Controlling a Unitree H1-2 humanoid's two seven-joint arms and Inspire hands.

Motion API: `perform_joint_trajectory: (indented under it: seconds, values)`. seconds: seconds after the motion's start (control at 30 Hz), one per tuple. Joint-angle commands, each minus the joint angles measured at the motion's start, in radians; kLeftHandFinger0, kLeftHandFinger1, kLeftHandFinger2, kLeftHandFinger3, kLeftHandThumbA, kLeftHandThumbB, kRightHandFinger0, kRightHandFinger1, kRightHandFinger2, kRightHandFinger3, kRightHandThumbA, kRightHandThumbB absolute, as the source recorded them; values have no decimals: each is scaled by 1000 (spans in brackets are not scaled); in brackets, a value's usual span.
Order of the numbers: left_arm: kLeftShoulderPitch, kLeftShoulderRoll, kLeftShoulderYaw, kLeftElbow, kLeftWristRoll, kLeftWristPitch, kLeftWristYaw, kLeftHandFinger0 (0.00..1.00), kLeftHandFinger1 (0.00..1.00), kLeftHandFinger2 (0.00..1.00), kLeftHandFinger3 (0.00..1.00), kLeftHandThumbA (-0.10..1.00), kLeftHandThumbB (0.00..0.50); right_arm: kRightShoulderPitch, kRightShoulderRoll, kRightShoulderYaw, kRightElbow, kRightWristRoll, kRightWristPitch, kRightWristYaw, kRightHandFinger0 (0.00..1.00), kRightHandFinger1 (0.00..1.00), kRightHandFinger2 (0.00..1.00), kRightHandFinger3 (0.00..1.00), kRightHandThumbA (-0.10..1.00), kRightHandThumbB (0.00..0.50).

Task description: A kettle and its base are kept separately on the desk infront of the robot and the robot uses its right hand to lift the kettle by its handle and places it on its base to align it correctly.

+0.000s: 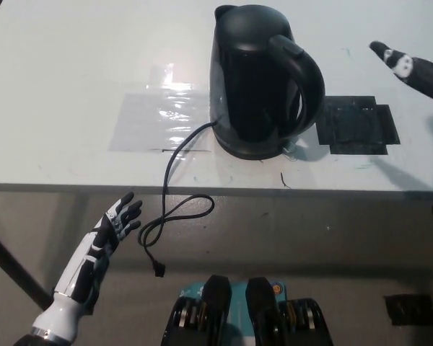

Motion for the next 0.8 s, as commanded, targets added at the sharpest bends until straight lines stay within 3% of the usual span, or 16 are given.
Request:
perform_joint_trajectory:
  seconds: [0.0, 0.1, 0.17, 0.23, 0.3, 0.33, 0.47, 0.67, 0.77]
  values:
    - [-28, 22, 21, -15, -21, -16, -16, 1000, 1000, 1000, 1000, 1000, 72, 180, 1, -30, -321, 7, -56, -11, 1000, 1000, 1000, 1000, 1000, 497]
    - [-31, 23, 22, -8, -25, -18, -19, 1000, 1000, 1000, 1000, 1000, 98, 317, 4, -20, -353, 62, -102, 2, 1000, 1000, 1000, 1000, 1000, 492]
    - [-23, 14, 27, -17, -30, -8, -9, 1000, 1000, 1000, 1000, 1000, 108, 456, -5, 1, -333, 90, -161, 19, 1000, 1000, 1000, 1000, 1000, 455]
    - [-20, 1, 32, -18, -27, -15, 4, 1000, 1000, 1000, 1000, 1000, 88, 547, -7, 17, -284, 99, -187, 29, 1000, 1000, 1000, 1000, 1000, 425]
    - [-17, -2, 34, -21, -29, -14, 6, 1000, 1000, 1000, 1000, 1000, 83, 580, -4, 26, -256, 118, -196, 34, 1000, 1000, 1000, 1000, 1000, 436]
    - [-14, -4, 39, -21, -31, -12, 8, 1000, 1000, 1000, 1000, 1000, 91, 603, 8, 36, -195, 128, -193, 38, 1000, 1000, 1000, 1000, 1000, 470]
    - [-14, -8, 48, -22, -25, -6, 8, 1000, 1000, 1000, 1000, 1000, 78, 613, 24, 59, -84, 125, -213, 37, 1000, 1000, 1000, 1000, 1000, 471]
    - [-10, -16, 61, -27, -25, 2, 9, 1000, 1000, 1000, 1000, 1000, 82, 585, 37, 108, 97, 133, -261, 61, 1000, 1000, 1000, 1000, 1000, 420]
    - [-8, -15, 68, -29, -26, 8, 10, 1000, 1000, 1000, 1000, 1000, 84, 577, 41, 121, 131, 147, -254, 72, 1000, 1000, 1000, 1000, 1000, 421]
